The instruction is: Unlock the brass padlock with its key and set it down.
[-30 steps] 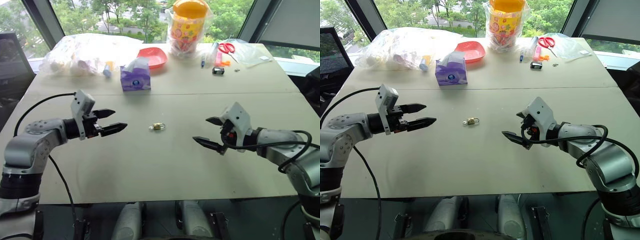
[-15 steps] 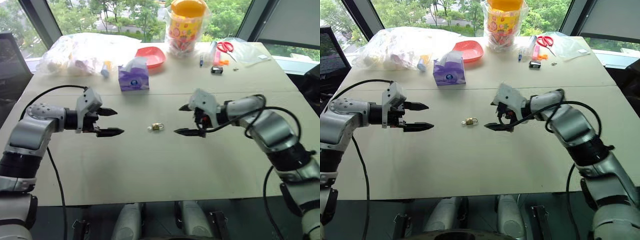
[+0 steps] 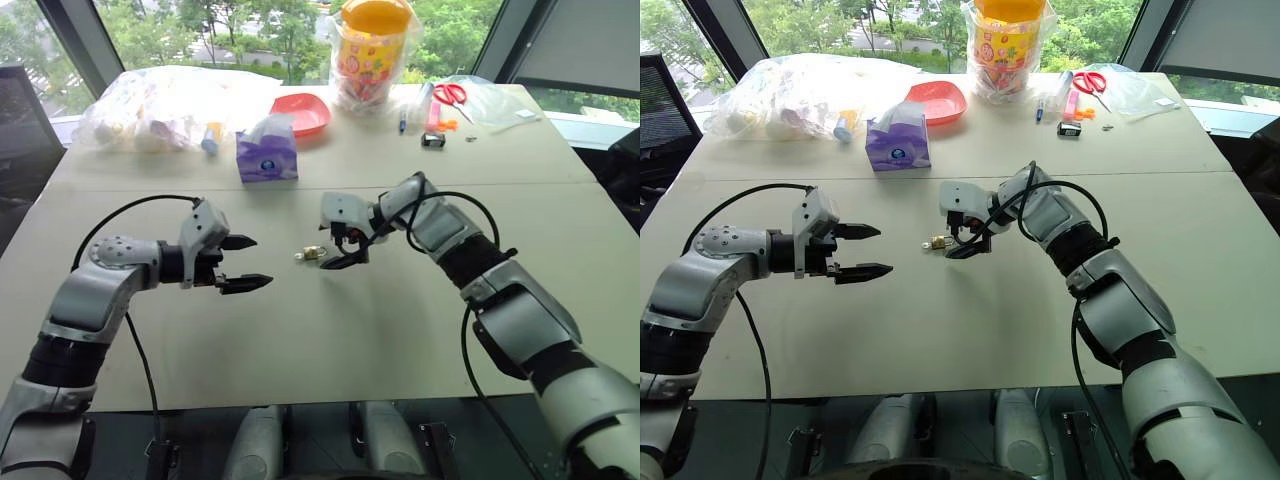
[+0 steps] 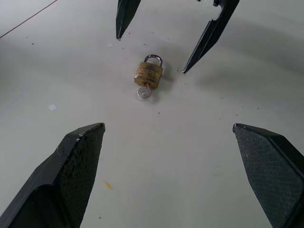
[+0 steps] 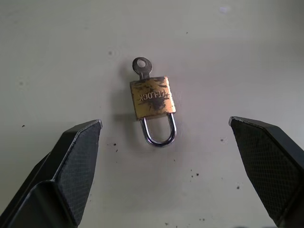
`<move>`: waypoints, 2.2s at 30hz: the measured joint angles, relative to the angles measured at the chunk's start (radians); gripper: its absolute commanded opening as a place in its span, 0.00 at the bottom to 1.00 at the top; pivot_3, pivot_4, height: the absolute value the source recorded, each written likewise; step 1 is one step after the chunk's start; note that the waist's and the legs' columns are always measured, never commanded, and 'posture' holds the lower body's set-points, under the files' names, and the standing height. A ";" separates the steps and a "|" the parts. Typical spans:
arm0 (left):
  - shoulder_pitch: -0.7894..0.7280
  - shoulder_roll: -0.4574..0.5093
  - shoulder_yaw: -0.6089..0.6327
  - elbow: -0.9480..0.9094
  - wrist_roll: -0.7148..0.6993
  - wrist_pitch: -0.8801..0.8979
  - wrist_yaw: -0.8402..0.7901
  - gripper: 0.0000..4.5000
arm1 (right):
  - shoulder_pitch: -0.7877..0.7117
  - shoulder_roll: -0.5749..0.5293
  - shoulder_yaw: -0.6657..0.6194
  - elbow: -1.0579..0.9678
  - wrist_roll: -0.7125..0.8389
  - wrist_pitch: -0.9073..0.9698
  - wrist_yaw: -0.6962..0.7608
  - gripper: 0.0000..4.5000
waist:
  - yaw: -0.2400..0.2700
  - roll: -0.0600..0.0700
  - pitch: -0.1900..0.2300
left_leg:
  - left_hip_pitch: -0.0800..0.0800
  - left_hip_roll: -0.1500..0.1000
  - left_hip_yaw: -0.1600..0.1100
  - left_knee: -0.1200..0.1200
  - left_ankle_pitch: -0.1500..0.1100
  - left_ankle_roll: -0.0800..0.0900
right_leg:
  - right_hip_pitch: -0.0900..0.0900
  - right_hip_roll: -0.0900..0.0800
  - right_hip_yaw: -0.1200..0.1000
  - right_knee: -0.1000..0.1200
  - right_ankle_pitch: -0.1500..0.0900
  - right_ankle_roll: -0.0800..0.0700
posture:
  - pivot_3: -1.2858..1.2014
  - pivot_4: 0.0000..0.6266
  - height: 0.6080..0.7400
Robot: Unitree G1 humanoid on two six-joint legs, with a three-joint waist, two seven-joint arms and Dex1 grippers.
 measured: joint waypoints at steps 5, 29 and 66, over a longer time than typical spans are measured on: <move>0.016 0.000 0.013 -0.014 0.000 0.016 0.031 1.00 | -0.051 0.071 -0.017 0.131 -0.035 -0.060 0.008 1.00 | -0.005 0.000 0.000 | 0.002 0.000 0.000 0.000 0.001 -0.001 | 0.001 0.000 0.000 0.001 0.000 0.000 | 0.52 0.24 1.00; -0.193 -0.221 0.148 0.155 -0.204 0.140 0.104 1.00 | 0.242 -0.206 -0.246 -0.402 -0.203 -0.351 -0.249 0.15 | 0.004 0.001 0.000 | 0.001 -0.002 -0.002 -0.001 0.004 -0.008 | 0.001 0.000 -0.001 0.000 0.002 -0.003 | 0.52 0.24 1.00; -0.570 -0.431 0.016 0.736 -0.043 -0.027 -0.176 0.23 | 0.402 -0.218 -0.317 -0.928 -0.213 0.002 -0.375 0.15 | 0.006 0.000 0.000 | 0.002 -0.002 -0.002 0.001 0.004 -0.006 | 0.003 0.003 -0.001 0.000 0.002 -0.003 | 0.52 0.24 1.00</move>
